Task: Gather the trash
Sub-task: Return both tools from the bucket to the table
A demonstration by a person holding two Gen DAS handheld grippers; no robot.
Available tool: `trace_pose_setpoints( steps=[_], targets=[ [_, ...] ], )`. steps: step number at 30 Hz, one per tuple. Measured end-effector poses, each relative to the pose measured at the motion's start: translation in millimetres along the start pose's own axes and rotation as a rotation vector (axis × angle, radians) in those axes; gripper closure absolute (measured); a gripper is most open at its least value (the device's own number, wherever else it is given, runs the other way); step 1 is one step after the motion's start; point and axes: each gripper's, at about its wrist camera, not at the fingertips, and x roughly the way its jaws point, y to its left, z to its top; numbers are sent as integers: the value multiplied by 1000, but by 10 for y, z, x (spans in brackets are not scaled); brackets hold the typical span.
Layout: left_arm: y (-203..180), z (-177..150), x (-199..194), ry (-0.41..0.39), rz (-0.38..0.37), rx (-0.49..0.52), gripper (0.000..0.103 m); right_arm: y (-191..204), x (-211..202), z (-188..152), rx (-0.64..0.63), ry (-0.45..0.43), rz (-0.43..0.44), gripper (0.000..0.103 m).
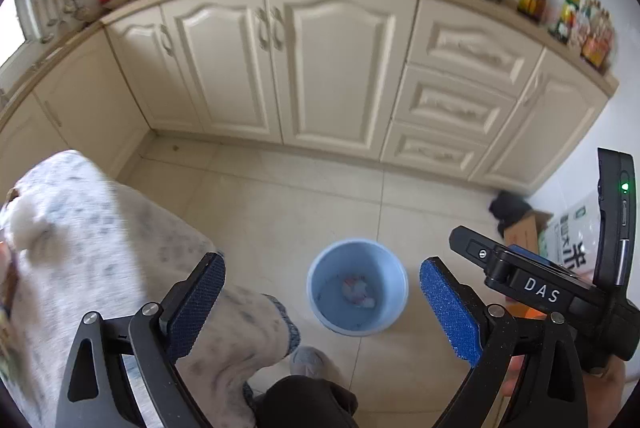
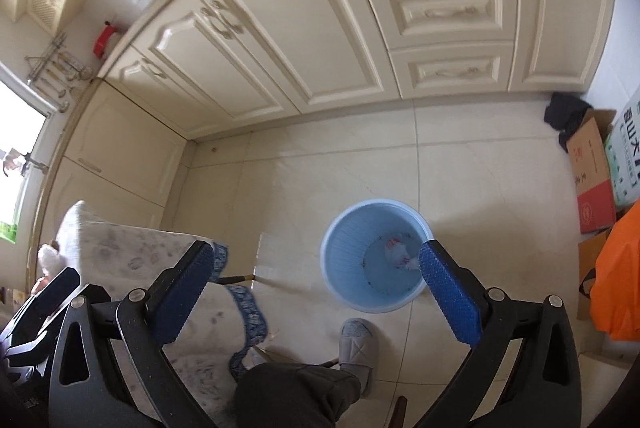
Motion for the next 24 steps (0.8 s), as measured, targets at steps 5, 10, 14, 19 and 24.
trace_pose_setpoints(
  steps=[5,10,14,19,24],
  targets=[
    [408,-275,-856,-110,67,-77,6,633,-514,-82,-119,-80,40,0],
    [747,-677,-1675,-215,146,-159,2,1351,-973,-276,-254,-146,98,0],
    [1015,-1004,-2297,-296,222,-236,1,1999,-1331,-550,-396,-210,149,0],
    [1320,-1462,-2943,-382,316,-332,1,2731,-1650,-943,-549,-272,215,0],
    [1512,-2006,-3481,-438,394,-415,1,3326,-1786,-1366,-683,-294,280,0]
  ],
)
